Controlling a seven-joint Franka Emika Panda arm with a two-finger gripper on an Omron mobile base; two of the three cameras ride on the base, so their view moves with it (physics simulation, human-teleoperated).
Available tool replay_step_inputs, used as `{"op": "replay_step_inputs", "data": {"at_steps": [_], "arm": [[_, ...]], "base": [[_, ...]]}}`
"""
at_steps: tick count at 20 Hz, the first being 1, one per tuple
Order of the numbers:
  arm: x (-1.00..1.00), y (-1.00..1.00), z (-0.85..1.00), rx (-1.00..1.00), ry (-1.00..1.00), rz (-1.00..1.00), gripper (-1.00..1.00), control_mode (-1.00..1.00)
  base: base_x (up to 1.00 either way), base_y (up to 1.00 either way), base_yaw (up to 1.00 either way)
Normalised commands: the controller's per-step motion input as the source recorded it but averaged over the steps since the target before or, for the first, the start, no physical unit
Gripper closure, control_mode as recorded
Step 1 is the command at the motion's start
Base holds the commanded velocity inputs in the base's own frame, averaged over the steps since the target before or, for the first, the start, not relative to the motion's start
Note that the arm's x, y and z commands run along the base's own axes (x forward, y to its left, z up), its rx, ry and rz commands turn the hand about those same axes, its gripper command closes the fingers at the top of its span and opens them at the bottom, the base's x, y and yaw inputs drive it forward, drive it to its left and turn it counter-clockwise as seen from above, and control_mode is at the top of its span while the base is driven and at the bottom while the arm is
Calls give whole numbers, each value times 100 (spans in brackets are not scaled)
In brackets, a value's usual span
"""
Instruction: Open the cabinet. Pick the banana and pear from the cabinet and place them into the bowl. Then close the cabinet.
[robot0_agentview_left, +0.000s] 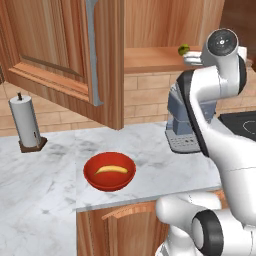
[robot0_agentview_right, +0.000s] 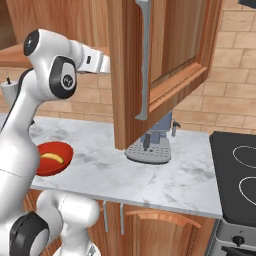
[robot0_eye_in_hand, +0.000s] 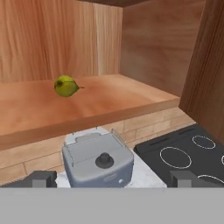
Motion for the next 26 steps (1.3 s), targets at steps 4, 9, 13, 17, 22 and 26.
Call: {"op": "replay_step_inputs", "data": {"at_steps": [4, 9, 13, 17, 22, 26], "arm": [[37, 0, 1, 11, 0, 7, -100, -100], [24, 0, 4, 14, -2, 7, -100, -100], [17, 0, 5, 6, -8, 4, -100, -100], [23, 0, 0, 0, -9, 1, -100, -100], [35, 0, -3, 0, -5, 3, -100, -100], [29, 0, 0, 0, 0, 5, -100, -100]], "base": [[0, 0, 0], [0, 0, 0], [0, 0, 0], [0, 0, 0], [0, 0, 0], [0, 0, 0]]}}
